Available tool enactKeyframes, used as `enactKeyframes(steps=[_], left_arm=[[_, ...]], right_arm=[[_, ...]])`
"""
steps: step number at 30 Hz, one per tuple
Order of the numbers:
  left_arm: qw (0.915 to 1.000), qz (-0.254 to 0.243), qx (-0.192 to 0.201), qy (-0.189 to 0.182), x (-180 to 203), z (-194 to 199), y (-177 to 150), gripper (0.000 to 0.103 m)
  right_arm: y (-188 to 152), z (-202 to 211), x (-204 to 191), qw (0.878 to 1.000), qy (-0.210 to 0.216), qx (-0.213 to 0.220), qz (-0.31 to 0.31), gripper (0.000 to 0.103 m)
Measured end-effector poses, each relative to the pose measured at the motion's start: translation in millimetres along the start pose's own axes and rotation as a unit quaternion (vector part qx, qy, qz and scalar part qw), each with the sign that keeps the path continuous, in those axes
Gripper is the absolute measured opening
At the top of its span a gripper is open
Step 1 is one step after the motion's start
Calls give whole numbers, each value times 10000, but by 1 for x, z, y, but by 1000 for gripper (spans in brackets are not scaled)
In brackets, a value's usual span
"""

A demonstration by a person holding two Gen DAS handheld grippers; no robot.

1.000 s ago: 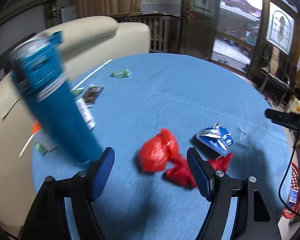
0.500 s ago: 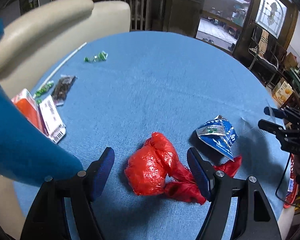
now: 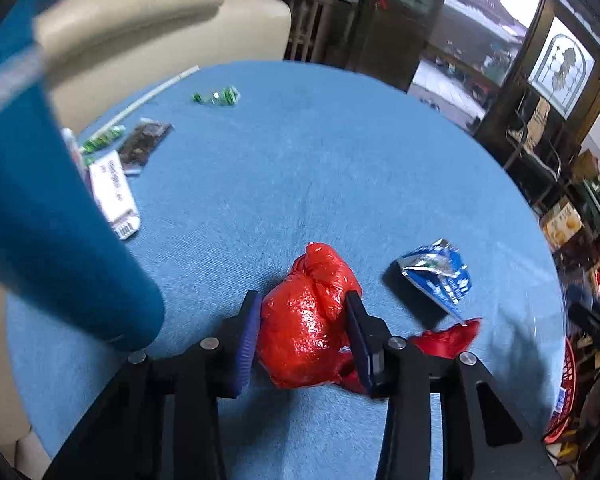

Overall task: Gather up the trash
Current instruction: 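Carry the clear container and red bag toward the red basket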

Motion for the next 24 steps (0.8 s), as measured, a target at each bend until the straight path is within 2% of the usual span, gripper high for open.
enactKeyframes(steps=[6,12,24], left_arm=[[9975,-270,635,174,27,59,-5,44],[9930,-535,1029,212,68,107,-24,44],[9829,-1214,1359,256,136,150,-50,44]], right_arm=[[-10,40,-12,9991,62,346,-245,61],[-13,77,-20,9968,138,682,-405,61],[-26,133,-16,9925,45,1047,-625,61]])
Point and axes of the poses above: each gripper's, at about its wrist camera, not at the fingertips, and z roughly against the way its jaws point, x to its right, y to its top, the point moved 7 cm from there along -z, roughly the way its jaws point, and after that the axes turned 7 degrees about z, right-handed, at the moved point
